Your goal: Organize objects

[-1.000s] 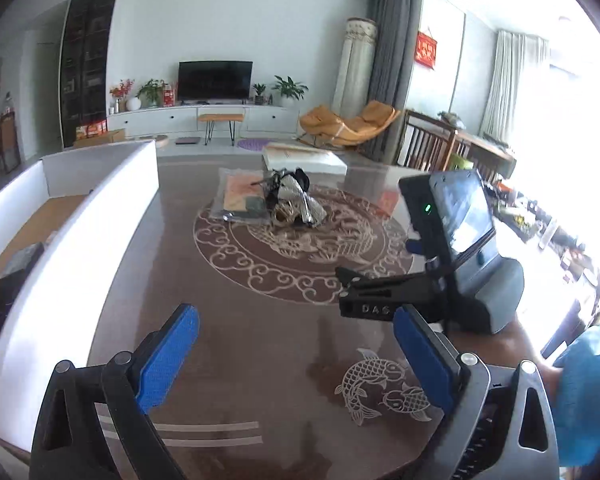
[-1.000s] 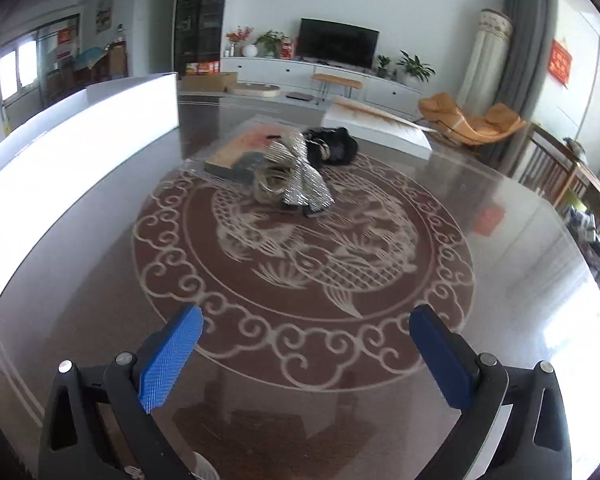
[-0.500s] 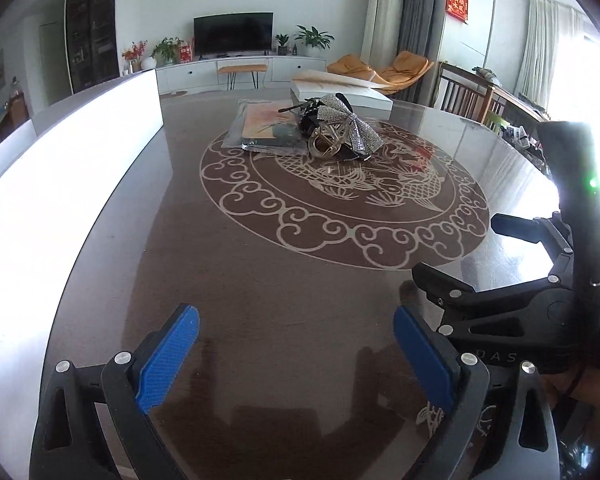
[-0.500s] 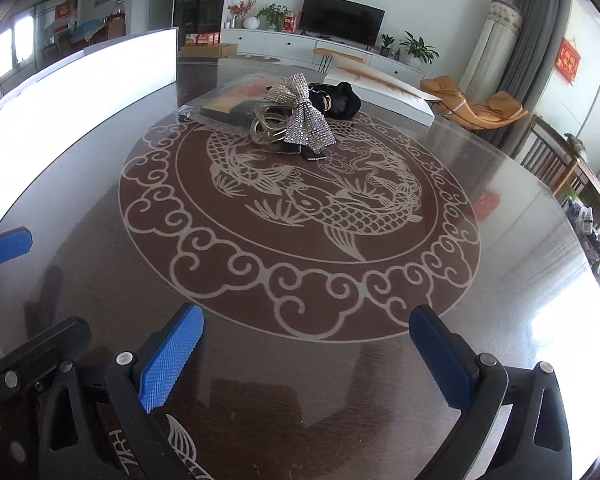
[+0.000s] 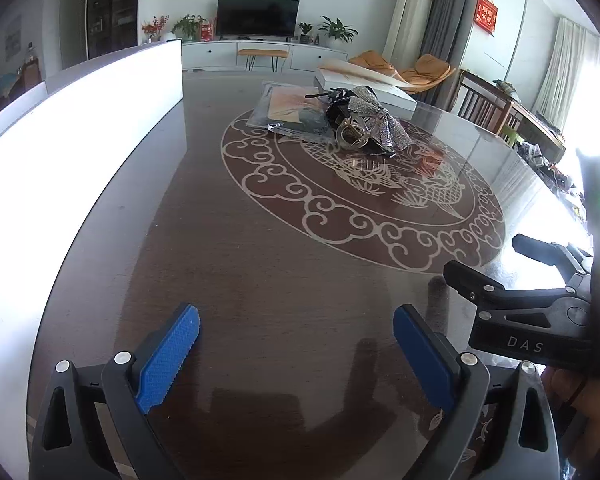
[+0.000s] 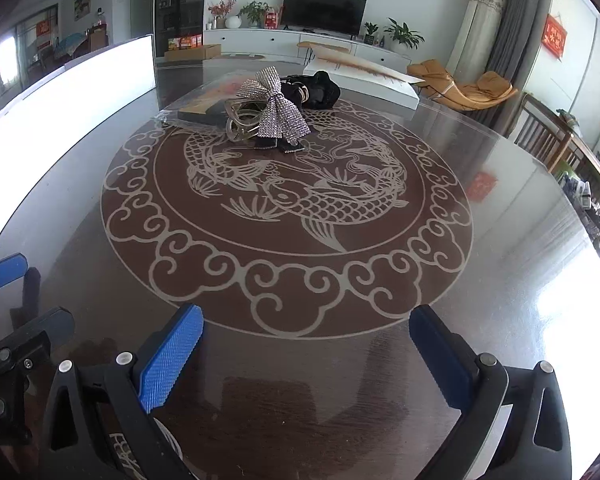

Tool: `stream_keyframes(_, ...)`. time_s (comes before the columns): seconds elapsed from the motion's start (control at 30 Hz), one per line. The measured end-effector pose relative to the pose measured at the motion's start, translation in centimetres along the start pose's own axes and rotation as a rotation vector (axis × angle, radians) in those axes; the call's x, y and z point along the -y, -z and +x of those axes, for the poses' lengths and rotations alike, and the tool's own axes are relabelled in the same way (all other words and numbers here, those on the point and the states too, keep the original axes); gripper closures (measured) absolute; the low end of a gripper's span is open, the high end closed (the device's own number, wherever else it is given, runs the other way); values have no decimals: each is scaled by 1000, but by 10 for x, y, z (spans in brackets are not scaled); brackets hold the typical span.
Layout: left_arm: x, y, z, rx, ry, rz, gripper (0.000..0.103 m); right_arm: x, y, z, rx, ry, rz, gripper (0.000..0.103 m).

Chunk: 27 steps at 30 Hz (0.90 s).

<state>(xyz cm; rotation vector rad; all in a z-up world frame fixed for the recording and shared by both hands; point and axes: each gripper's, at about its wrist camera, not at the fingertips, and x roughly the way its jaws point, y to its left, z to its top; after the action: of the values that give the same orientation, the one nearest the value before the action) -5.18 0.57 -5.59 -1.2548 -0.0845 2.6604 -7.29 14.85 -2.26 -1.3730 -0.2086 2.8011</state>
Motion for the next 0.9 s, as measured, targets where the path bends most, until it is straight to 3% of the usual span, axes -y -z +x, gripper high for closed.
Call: stream_keyframes(0.9, 11, -2, 11, -47, -99, 86, 4, 9, 0, 6, -26, -63, 55, 0)
